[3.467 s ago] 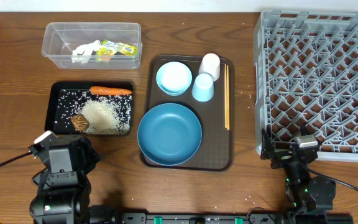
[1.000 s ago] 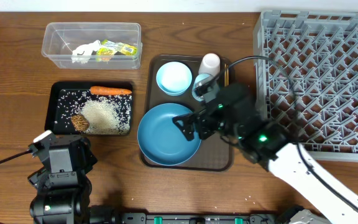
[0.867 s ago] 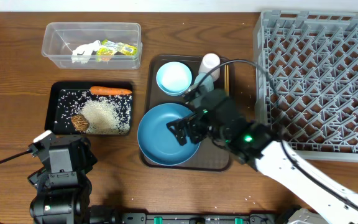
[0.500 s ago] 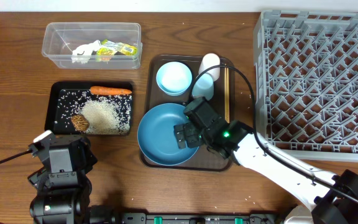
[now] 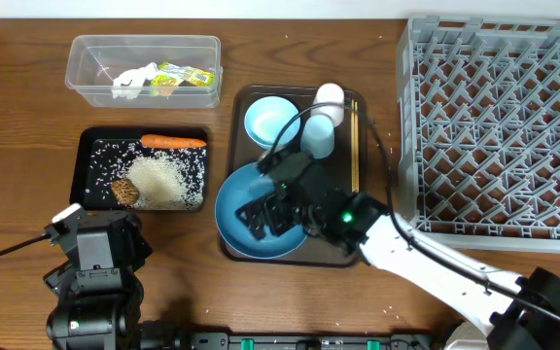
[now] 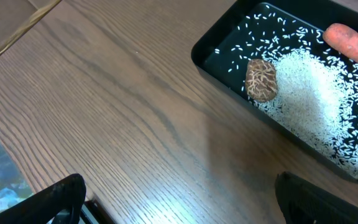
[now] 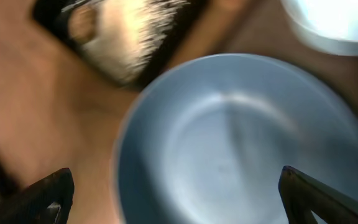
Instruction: Sort waste into correct bins and load items into the dishwasher rack
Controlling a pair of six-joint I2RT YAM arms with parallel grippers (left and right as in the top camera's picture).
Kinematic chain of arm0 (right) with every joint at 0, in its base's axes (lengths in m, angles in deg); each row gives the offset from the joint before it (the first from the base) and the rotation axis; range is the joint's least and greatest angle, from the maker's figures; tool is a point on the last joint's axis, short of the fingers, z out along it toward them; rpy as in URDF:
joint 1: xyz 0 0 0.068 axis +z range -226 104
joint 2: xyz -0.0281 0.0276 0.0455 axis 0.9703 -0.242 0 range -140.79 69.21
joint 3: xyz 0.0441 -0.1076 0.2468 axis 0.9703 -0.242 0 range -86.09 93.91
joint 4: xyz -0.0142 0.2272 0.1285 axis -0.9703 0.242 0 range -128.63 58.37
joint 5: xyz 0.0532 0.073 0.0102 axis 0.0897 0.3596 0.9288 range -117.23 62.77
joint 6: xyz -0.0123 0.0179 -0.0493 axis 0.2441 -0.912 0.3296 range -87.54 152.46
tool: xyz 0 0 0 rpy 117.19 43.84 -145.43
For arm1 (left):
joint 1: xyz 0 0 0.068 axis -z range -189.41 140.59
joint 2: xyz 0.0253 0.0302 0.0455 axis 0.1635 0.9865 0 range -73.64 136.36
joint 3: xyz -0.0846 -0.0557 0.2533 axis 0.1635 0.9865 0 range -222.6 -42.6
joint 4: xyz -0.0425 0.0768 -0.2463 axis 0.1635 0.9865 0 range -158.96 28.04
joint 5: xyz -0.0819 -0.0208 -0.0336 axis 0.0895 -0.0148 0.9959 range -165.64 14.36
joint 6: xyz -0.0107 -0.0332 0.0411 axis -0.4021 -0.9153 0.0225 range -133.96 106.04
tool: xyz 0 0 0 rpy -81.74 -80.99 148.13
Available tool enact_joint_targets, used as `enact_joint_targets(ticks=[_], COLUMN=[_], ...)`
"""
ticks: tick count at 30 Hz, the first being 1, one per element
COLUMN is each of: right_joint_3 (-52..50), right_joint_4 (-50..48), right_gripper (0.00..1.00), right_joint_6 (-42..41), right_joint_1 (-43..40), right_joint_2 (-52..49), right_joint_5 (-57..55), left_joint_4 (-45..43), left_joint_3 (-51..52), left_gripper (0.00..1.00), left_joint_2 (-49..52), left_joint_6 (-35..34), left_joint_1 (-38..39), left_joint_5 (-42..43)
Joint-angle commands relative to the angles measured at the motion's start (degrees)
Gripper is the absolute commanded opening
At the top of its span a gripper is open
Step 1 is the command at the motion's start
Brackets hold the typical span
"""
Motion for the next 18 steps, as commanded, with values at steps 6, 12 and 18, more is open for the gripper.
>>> enact_joint_targets(ticks=[6,12,18], right_joint_3=[1.49,7.3,15.8], right_joint_4=[-2.19,2.93,13.6], right_gripper=[0.99,0.99,0.9], right_joint_6=[9.4,12.0,14.34], right_joint_1=[7.8,10.78,11.41], right_joint_2=[-4.61,-11.56,-16.98], right_joint_5=[3.39,1.31,-3.08], left_joint_4=[0.09,0.11,0.11], left_joint_3=[0.33,0.33,0.33], left_gripper=[0.98,0.98,0.98], left_joint_2=[0.02,0.02,0.02], left_joint_6=[0.79,0.76,0.76], left_joint_1=[0.07,0.07,0.07], left_joint_5=[-0.87,-0.9,-0.87])
